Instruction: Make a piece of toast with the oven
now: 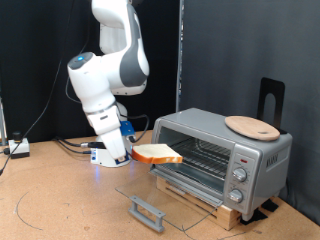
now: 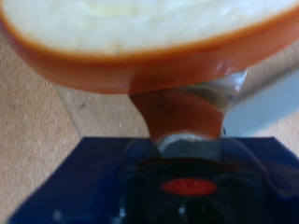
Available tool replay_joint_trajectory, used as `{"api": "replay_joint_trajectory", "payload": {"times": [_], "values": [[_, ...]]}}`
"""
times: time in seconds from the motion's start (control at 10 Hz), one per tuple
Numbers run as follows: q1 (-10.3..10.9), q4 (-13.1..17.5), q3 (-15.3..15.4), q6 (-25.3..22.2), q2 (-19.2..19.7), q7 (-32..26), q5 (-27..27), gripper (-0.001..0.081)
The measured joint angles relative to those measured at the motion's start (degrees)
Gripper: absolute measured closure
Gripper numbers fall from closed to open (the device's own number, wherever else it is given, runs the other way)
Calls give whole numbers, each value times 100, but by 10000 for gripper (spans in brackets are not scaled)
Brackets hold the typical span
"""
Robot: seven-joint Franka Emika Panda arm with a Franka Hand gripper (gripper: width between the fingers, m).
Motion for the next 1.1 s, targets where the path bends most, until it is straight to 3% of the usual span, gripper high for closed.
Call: {"api": "replay_joint_trajectory", "payload": {"times": [0.8,1.1], "values": [[980,-352,1250,857,-125,628,866,409],[1082,-451,1655,1123,-266,919,634,409]]}}
